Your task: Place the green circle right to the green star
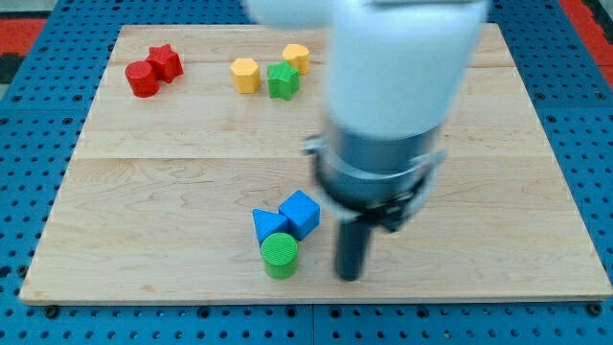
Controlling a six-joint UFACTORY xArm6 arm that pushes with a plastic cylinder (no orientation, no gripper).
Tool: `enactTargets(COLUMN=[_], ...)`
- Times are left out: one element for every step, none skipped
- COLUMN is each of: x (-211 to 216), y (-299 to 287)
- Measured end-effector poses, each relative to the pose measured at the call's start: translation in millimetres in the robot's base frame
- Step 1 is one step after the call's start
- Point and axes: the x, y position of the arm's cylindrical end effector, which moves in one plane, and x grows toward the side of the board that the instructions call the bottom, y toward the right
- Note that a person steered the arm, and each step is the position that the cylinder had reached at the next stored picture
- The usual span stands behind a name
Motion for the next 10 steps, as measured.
enactTargets(x=[-29, -48, -31, -26, -62, -113, -93, -49, -55, -115], y=[-93, -156, -154, -207, -227, -220, -221, -230, -172, -159])
